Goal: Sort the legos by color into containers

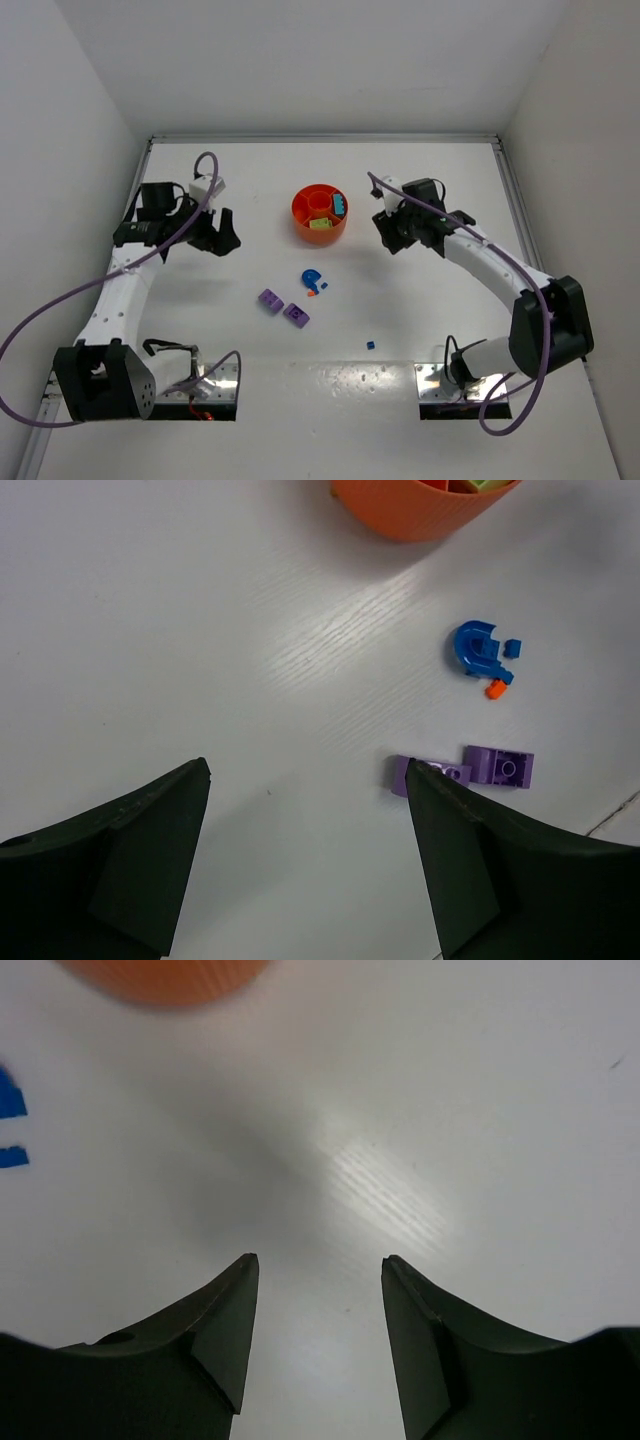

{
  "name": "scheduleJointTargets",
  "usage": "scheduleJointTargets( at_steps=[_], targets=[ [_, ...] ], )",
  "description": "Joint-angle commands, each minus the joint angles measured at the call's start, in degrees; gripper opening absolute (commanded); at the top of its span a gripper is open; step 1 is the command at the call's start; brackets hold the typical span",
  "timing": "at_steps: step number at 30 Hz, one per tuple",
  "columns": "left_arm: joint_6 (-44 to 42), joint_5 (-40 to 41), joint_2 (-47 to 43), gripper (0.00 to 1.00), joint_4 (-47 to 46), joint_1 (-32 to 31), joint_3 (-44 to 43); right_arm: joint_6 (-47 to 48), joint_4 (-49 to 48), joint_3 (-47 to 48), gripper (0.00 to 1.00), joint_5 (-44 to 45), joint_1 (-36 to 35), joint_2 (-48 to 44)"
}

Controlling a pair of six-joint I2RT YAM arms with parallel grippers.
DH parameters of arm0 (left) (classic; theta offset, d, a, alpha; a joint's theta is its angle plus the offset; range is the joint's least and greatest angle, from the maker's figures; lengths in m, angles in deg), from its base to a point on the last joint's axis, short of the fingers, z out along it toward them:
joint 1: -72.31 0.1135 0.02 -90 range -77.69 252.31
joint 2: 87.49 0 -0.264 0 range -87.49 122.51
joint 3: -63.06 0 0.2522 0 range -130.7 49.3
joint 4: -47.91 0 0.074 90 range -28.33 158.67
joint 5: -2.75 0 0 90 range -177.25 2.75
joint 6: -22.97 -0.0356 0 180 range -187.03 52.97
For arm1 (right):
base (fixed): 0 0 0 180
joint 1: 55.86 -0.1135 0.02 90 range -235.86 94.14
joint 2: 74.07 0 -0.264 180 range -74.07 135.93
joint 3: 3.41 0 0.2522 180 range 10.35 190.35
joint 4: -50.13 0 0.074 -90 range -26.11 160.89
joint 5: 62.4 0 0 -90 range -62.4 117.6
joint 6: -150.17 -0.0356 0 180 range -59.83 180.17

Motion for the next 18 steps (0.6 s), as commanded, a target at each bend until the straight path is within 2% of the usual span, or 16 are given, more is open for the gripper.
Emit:
scheduleJointTargets(
  at_steps=[1,6,14,18],
  targets=[
    [3.1,5.2,-0.8,0.85,-3.1,-2.0,-0.2,-6.7,-0.2,-0.2,0.53,-8.1,1.0,-3.2],
    [4.3,8.1,-2.1,0.86,-3.7,-3.0,0.3,-13.3,-3.0,4.6,0.53,-13.3,2.1,-0.3],
    [4.3,11.9,-5.3,0.87,-5.9,-6.7,3.6,-15.2,-3.0,9.5,0.53,-16.8,1.6,3.6],
    [2.7,10.2,-4.7,0.79,-5.9,-9.3,3.1,-15.2,-2.3,8.5,0.53,-17.5,1.6,3.5]
  ],
)
